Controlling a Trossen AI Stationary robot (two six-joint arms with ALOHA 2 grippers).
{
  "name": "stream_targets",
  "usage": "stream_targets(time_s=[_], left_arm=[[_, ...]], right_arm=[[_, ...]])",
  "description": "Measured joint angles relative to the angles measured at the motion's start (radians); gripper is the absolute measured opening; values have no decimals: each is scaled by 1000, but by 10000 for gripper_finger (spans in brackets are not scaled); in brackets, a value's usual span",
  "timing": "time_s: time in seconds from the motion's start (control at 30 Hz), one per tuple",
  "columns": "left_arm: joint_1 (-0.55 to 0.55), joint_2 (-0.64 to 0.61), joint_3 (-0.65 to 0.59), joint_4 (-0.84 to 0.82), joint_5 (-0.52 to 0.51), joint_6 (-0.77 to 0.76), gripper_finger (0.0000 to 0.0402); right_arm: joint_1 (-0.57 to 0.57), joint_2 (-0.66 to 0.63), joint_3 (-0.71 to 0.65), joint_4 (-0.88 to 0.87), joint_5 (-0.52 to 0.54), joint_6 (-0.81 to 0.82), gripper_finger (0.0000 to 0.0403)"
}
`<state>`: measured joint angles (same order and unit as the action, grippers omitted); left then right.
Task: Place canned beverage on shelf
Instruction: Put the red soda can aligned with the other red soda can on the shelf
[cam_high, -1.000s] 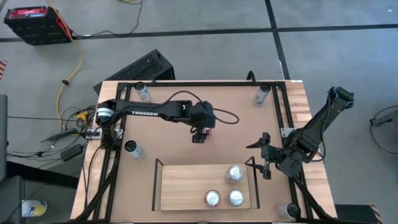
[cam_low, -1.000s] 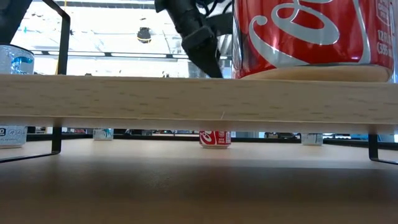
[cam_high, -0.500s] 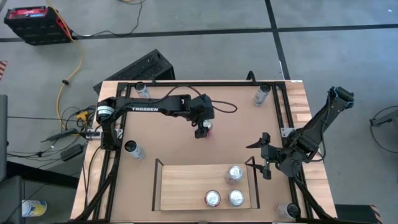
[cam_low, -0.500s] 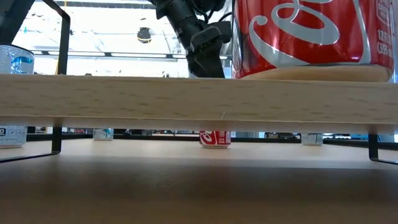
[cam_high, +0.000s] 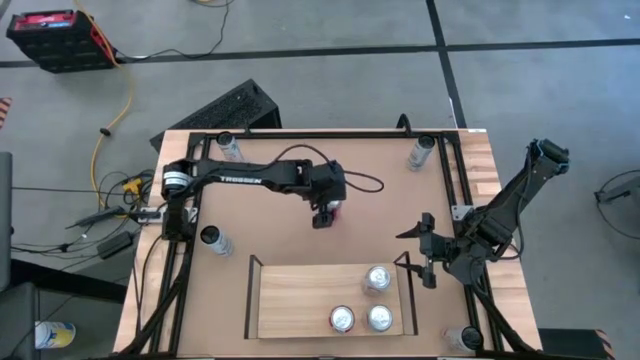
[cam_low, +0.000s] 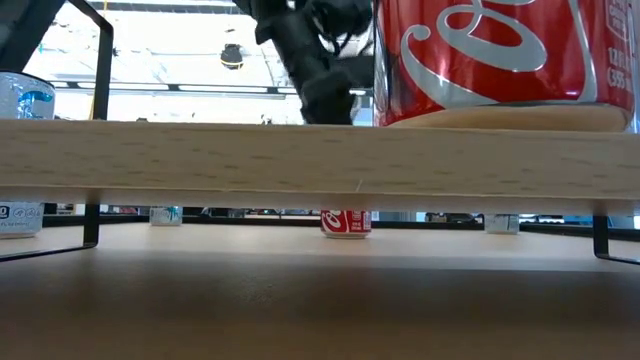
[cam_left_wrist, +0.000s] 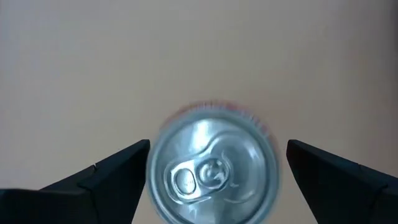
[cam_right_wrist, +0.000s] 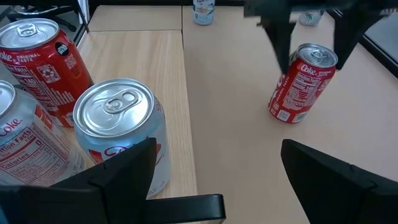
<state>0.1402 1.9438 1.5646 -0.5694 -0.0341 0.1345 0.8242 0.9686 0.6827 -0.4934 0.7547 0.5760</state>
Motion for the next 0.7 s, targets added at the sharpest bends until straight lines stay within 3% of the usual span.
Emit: stream_targets(time_s=[0.3,0.57,0.7], left_arm=[[0,22,0,11,0,19,349],[0,19,1,9,0,2,286],[-12,19,60,-100,4,-42,281]], right_arm=[[0,0,0,-8,-2,0,369],[-2,0,0,-15,-2,1,369],[-2,0,0,-16,-2,2,369]])
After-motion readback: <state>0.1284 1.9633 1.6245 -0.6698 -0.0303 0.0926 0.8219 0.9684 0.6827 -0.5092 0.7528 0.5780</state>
